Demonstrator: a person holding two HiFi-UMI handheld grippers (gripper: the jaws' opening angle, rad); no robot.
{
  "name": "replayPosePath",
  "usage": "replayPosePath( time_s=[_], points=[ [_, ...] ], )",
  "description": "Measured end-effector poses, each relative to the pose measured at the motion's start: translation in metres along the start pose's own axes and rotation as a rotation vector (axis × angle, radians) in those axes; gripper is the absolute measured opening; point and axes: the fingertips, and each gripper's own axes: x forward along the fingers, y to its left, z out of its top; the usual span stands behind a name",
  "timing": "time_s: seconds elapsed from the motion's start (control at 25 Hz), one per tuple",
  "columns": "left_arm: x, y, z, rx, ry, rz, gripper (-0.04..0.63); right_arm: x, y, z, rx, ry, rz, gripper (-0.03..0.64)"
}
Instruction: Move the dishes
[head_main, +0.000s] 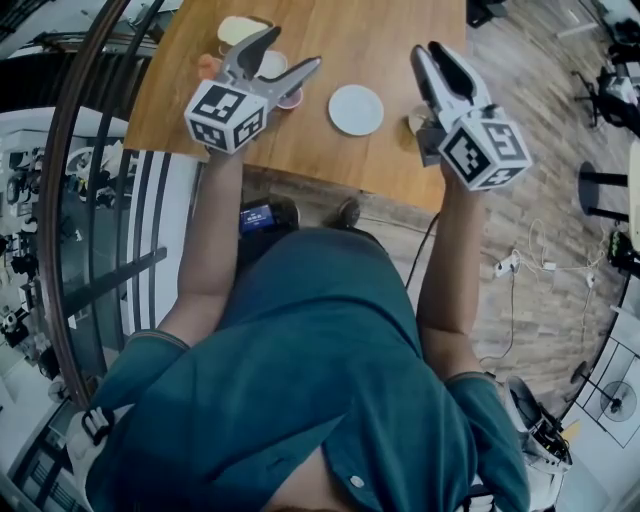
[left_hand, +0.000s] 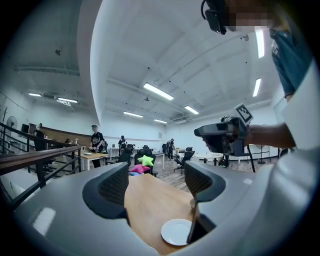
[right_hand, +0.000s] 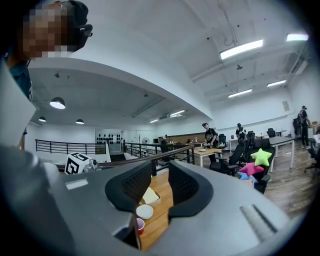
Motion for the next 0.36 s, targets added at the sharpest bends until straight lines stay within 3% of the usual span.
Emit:
replayPosePath(
  time_s=[0.36],
  points=[
    [0.006, -0.002, 0.004, 0.002, -0.003, -0.021, 0.348, -0.006, -0.007, -0.001, 0.005, 0.023, -0.041, 0.091]
  ],
)
